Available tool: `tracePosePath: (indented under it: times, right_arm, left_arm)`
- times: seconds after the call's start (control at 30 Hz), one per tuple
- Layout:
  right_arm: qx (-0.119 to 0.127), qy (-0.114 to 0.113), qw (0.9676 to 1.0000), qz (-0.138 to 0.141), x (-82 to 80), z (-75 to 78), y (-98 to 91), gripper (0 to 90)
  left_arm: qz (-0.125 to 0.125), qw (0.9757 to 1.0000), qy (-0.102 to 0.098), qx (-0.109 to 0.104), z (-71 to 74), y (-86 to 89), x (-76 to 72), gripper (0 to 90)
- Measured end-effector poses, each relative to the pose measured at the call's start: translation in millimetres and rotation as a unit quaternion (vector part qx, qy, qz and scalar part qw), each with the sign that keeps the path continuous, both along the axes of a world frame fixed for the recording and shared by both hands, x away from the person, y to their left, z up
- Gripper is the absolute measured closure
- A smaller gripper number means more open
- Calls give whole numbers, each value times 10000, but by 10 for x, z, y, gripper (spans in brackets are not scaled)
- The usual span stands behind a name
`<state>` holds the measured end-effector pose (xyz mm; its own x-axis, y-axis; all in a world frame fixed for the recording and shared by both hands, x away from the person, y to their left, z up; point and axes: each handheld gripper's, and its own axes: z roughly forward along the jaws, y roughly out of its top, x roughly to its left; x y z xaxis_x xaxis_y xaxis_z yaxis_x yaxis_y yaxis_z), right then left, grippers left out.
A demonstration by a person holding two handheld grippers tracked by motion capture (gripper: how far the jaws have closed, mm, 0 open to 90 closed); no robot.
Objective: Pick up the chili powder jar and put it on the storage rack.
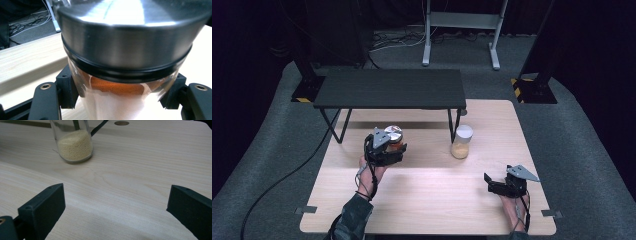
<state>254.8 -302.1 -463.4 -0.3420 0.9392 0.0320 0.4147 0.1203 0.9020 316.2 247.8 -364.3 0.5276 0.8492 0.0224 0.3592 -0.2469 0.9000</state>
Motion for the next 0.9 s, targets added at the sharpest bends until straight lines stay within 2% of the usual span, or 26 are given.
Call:
tracePosePath:
  times: [0.7, 0.9]
  right_arm:
    - [20, -1, 10000, 3, 0, -2, -7, 1]
    - [24, 1, 10000, 5, 1, -2, -9, 1]
  left_arm:
    - [-124, 9999, -39, 59, 107, -46, 104, 313]
    - [-145, 9998, -103, 94, 172, -64, 142, 313]
